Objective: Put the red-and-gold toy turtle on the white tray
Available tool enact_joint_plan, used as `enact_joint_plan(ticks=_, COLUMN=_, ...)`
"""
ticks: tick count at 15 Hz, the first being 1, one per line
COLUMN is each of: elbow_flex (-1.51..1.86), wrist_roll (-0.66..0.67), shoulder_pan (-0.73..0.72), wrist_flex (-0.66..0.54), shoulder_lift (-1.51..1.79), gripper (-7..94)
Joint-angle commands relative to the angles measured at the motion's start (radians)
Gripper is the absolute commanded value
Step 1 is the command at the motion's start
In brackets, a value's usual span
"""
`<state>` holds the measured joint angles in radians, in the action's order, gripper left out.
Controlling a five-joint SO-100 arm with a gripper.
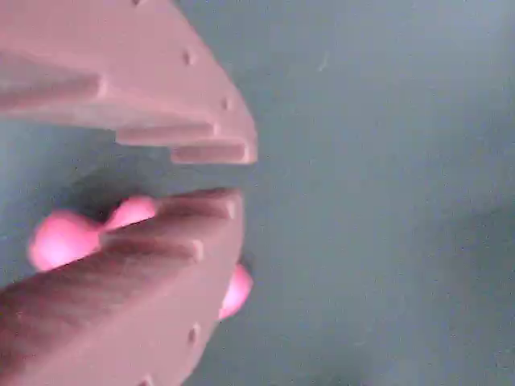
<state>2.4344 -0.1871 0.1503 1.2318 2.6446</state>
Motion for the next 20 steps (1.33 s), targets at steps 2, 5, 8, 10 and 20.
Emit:
enact_joint_plan(ticks=2, elbow_flex=-0.468, wrist_roll=-0.160, shoulder_pan=0.072, wrist_flex=0.179, shoulder_lift=-0.365, gripper=0)
enact_joint_plan(ticks=5, elbow_flex=-0.669, wrist_roll=-0.233, shoulder_pan=0.164, wrist_flex=0.204, shoulder_lift=-0.581, gripper=0)
enact_joint_plan(ticks=8, elbow_flex=-0.963, wrist_roll=-0.230, shoulder_pan=0.252, wrist_flex=0.321, shoulder_lift=-0.884, gripper=0)
enact_joint_plan(ticks=10, elbow_flex=-1.080, wrist_roll=-0.209, shoulder_pan=0.316, wrist_flex=0.314, shoulder_lift=-1.035, gripper=0)
enact_joint_plan(ticks=20, elbow_flex=-1.373, wrist_roll=-0.241, shoulder_pan=0.364, wrist_flex=0.368, shoulder_lift=-1.405, gripper=45)
